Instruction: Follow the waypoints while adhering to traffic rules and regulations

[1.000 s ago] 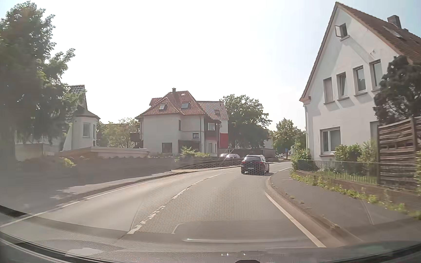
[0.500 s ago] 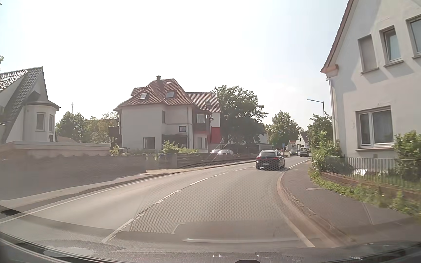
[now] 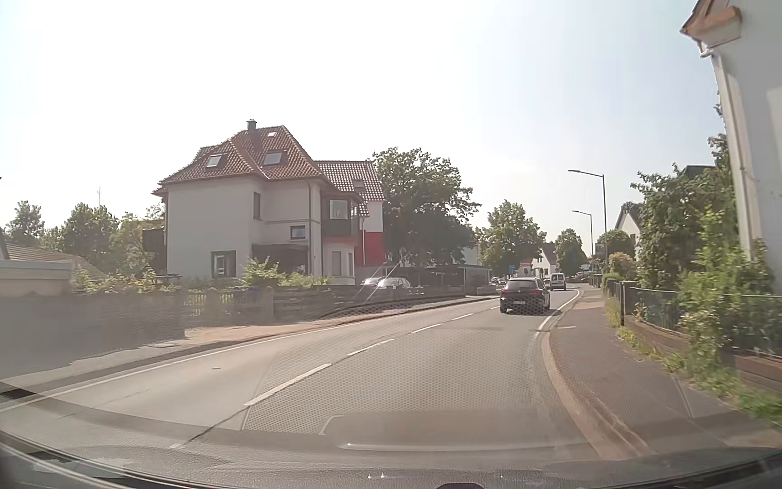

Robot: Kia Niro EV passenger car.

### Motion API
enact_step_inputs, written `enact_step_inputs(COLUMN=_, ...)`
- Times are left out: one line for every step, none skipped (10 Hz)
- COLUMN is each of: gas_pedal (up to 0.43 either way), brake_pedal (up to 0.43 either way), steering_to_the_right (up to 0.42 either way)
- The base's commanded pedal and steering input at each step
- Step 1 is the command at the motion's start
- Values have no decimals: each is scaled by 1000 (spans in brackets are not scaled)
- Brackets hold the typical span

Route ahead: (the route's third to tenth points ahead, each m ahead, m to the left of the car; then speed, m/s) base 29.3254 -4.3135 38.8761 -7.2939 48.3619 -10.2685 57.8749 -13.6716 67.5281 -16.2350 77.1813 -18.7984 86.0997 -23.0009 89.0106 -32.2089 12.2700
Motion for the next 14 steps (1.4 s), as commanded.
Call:
enact_step_inputs(gas_pedal=150, brake_pedal=0, steering_to_the_right=70)
enact_step_inputs(gas_pedal=150, brake_pedal=0, steering_to_the_right=70)
enact_step_inputs(gas_pedal=150, brake_pedal=0, steering_to_the_right=71)
enact_step_inputs(gas_pedal=150, brake_pedal=0, steering_to_the_right=69)
enact_step_inputs(gas_pedal=150, brake_pedal=0, steering_to_the_right=67)
enact_step_inputs(gas_pedal=150, brake_pedal=0, steering_to_the_right=63)
enact_step_inputs(gas_pedal=150, brake_pedal=0, steering_to_the_right=62)
enact_step_inputs(gas_pedal=150, brake_pedal=0, steering_to_the_right=61)
enact_step_inputs(gas_pedal=150, brake_pedal=0, steering_to_the_right=61)
enact_step_inputs(gas_pedal=150, brake_pedal=0, steering_to_the_right=60)
enact_step_inputs(gas_pedal=150, brake_pedal=0, steering_to_the_right=59)
enact_step_inputs(gas_pedal=150, brake_pedal=0, steering_to_the_right=58)
enact_step_inputs(gas_pedal=150, brake_pedal=0, steering_to_the_right=56)
enact_step_inputs(gas_pedal=157, brake_pedal=0, steering_to_the_right=54)
